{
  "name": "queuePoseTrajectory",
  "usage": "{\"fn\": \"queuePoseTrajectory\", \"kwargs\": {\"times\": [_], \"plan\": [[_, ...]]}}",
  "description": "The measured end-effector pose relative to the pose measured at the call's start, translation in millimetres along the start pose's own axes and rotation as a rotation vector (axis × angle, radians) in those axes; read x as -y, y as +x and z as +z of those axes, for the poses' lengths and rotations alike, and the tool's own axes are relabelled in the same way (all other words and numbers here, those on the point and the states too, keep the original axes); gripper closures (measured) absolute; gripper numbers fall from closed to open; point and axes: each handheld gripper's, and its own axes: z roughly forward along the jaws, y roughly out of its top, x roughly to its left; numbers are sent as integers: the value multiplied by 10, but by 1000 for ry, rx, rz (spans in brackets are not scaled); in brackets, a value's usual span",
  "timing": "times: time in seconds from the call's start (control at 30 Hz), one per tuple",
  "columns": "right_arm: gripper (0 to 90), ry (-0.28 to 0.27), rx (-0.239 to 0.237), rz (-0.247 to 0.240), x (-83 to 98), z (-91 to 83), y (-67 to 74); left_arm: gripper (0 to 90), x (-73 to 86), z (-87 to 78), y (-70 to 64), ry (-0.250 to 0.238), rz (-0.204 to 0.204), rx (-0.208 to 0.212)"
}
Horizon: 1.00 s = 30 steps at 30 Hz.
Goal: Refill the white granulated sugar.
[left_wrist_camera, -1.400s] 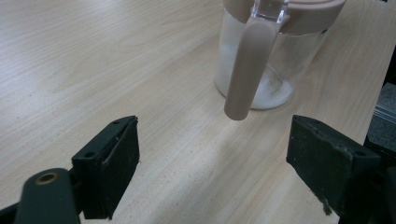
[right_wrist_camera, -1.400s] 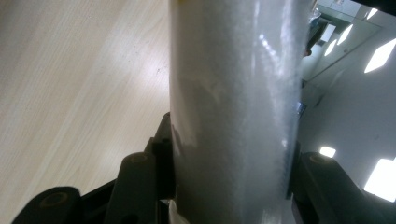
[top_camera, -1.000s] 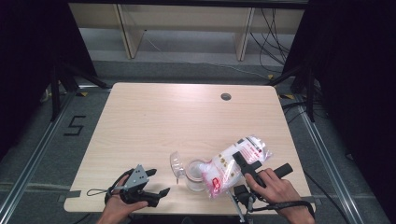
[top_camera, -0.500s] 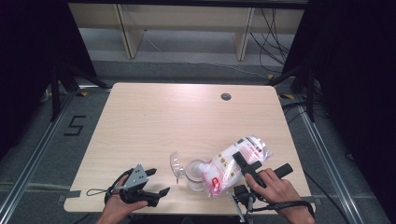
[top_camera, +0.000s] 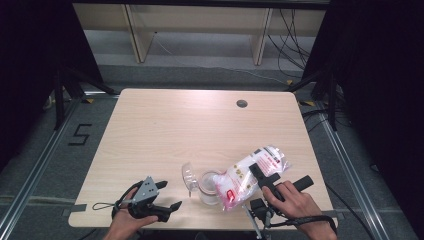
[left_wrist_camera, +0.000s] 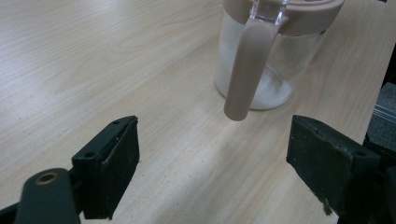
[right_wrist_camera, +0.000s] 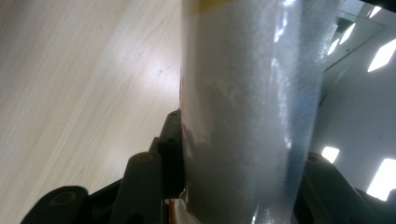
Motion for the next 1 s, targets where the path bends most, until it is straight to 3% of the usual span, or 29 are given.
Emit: {"fn": "queuePoseTrajectory", "kwargs": {"times": [0.07,0.13,0.27,0.3,0.4,0.43,0.53,0.8,0.87,1.0], "plan": [[613,-1,0,-5,-2,-2,-2,166,5,-11,15,27,22,-9],[615,-1,1,-5,-4,-3,-4,166,2,-6,-3,4,6,-5],[617,-3,0,-13,-7,-5,-11,166,3,-12,22,25,35,-6],[617,-5,1,-16,-6,-5,-14,166,7,-4,-2,9,2,1],[618,-4,2,-11,-7,-5,-11,166,3,4,-2,0,-4,0],[619,-1,0,-5,-7,-7,-6,166,6,-9,16,26,20,-9],[621,-2,1,-10,-8,-5,-9,166,3,-6,4,6,5,-3],[624,-2,-4,-7,-8,-8,-6,166,9,5,-5,9,-9,-3],[624,-1,-3,-2,-8,-8,-4,166,7,-5,3,18,8,-8],[626,-2,-2,-7,-9,-8,-8,166,11,6,-8,10,-9,-4]]}}
